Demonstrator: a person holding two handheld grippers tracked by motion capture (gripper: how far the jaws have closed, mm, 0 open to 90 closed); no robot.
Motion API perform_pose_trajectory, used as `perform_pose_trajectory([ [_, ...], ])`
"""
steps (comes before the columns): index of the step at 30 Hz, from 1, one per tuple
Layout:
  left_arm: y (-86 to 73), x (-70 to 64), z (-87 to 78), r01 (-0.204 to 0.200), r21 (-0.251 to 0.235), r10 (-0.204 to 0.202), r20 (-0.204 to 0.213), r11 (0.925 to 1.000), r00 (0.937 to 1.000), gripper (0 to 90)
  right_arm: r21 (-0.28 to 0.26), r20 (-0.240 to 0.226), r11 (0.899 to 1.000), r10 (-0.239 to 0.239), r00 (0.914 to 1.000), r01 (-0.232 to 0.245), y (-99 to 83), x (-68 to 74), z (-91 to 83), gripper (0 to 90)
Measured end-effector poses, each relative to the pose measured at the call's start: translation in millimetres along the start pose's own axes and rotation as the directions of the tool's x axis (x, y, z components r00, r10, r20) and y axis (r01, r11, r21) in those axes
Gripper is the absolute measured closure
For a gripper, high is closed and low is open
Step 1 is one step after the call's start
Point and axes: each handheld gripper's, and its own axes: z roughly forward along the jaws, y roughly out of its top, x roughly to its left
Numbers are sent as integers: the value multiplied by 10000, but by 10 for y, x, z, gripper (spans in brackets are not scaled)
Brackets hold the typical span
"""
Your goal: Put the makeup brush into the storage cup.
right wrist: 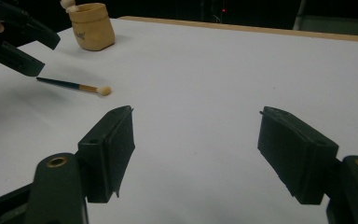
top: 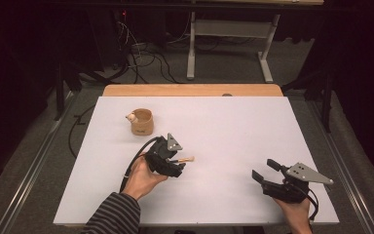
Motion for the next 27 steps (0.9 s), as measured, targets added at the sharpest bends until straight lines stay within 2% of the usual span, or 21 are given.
perform_pose_trajectory([
  [8,50,9,125,-247,833,260,-138,9962,9996,316,15,-12,10000,1,10000,-1,1,4,0,289],
  [13,69,34,213,-347,1282,348,8,9911,9994,354,22,-22,10000,8,10000,-8,2,5,-1,289],
  [27,88,105,353,-359,1987,375,-41,9794,9993,406,22,-55,10000,-35,10000,35,3,10,2,289],
])
